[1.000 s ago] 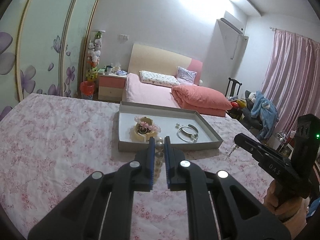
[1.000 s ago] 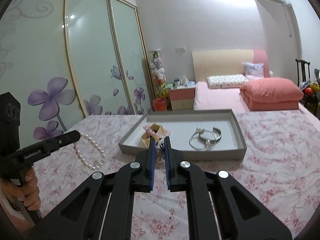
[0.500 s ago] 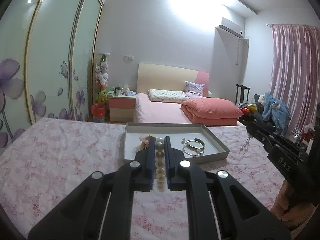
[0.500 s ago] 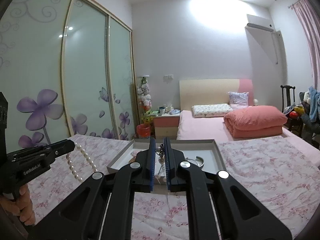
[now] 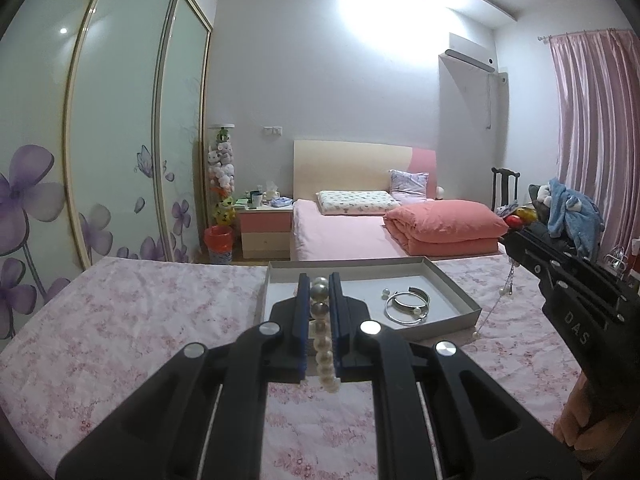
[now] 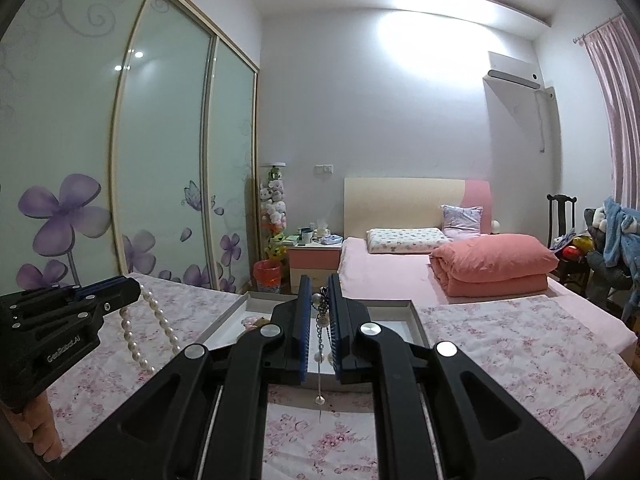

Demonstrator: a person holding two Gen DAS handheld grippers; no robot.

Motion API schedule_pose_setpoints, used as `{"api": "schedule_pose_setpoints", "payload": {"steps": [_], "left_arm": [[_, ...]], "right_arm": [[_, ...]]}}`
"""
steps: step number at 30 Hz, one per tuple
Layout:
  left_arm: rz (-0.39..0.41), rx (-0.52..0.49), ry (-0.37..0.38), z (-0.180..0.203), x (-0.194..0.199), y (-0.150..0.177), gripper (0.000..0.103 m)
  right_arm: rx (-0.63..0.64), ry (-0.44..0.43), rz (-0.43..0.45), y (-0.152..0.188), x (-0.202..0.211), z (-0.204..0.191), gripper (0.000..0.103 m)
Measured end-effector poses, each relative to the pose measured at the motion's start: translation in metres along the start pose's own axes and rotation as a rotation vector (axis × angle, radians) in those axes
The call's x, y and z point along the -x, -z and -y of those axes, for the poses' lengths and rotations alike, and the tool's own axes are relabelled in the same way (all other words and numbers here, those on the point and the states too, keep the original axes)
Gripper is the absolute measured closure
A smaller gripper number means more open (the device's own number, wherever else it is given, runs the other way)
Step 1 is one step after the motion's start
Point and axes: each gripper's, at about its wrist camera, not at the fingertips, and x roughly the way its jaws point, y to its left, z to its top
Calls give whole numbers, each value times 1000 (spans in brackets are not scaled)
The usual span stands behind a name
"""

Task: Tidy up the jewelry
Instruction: 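Drop the pearl bracelet onto the watch with left tool while right tool drops the earrings in the tray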

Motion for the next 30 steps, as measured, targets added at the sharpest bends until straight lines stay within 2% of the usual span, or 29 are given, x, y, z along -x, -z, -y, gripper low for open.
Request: {"api": "schedule_pose_setpoints", "payload": {"steps": [14, 19, 25, 30], "left_arm": [[-19, -11, 7, 4, -9, 2, 93], [-17, -5, 18, 1, -20, -6, 93], [-4, 24, 49, -4, -45, -27, 93], [-44, 73, 83, -11, -85, -43, 93]], "right_arm": [[3, 13, -19, 2, -5, -2, 93], [3, 17, -13, -5, -14, 2, 93], [-51, 7, -10, -20, -46, 15, 93], [-110, -1, -31, -25, -85, 30, 93]]}}
